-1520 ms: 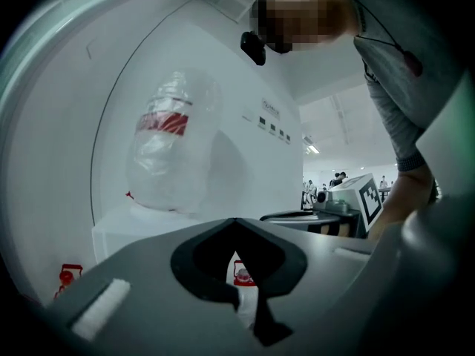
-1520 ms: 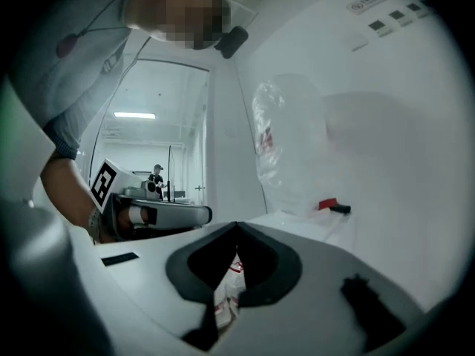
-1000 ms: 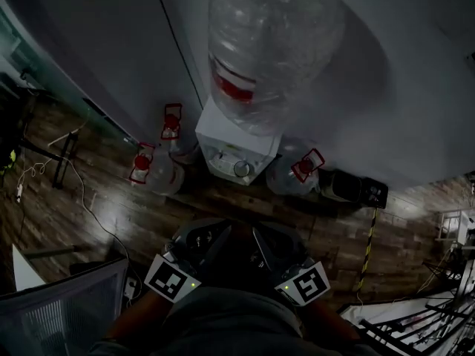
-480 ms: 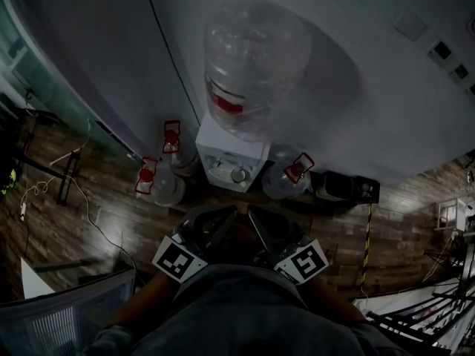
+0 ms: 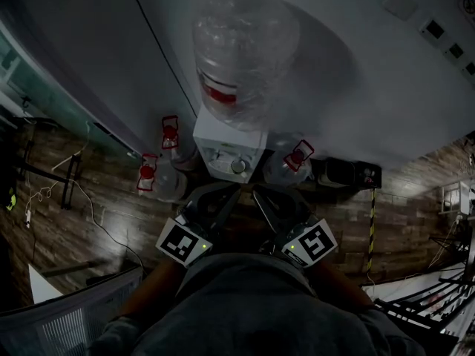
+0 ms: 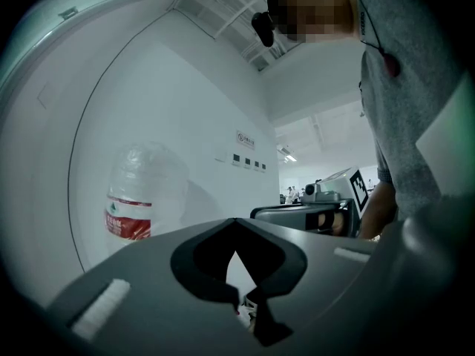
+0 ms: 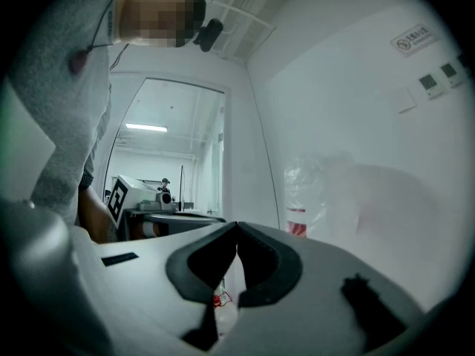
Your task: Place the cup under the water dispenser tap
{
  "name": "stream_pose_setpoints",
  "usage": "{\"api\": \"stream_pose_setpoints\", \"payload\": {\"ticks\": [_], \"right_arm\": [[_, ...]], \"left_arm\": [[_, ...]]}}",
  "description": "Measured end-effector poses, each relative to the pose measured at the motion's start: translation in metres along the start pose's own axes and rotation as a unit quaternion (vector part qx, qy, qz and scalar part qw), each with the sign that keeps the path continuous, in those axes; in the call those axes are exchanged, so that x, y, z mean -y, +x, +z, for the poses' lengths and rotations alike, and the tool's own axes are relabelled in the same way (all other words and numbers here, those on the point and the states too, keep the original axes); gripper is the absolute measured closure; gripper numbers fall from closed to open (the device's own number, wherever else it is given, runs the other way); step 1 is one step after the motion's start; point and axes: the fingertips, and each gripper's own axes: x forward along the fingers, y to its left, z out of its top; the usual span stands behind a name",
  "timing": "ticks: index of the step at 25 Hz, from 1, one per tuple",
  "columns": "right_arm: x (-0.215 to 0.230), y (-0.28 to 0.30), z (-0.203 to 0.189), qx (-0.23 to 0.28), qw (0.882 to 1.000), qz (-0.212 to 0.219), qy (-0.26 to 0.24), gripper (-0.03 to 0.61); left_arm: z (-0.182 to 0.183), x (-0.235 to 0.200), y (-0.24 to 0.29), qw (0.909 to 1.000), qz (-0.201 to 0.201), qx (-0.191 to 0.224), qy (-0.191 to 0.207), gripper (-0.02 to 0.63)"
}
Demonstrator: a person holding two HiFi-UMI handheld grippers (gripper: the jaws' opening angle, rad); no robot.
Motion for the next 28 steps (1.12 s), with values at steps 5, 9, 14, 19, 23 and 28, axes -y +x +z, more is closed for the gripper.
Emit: {"api": "stream_pose_setpoints", "payload": {"ticks": [5,9,14,19,23,28], "right_arm": [[0.0,0.001,-0.002,-0.001,1.0,0.002,-0.003,0.563],[0.003,0.0,-0.004,-0.001,1.0,-0.001,-0.002,0.563],[0.006,0.0,-0.004,0.0,1.0,-0.002,0.0,0.563],[0.006,0.002,-0.005,0.0,1.0,-0.004,-0.001,0.563],[0.007,0.004,-0.006,0.0,1.0,-0.002,0.0,0.563],[0.01,0.006,-0.007,0.001,1.0,-0.003,-0.001,0.563]], "left_arm": [[-0.001,-0.002,0.003,1.0,-0.003,0.003,-0.002,0.606],[-0.003,-0.002,0.006,1.0,-0.003,0.002,-0.003,0.606],[-0.004,-0.003,0.009,1.0,-0.004,-0.001,-0.003,0.606],[-0.007,-0.003,0.009,1.0,-0.005,-0.003,-0.006,0.606],[-0.006,-0.004,0.01,1.0,-0.007,-0.004,-0.005,0.606],[-0.007,-0.007,0.012,0.9999,-0.006,-0.007,-0.008,0.606]]}}
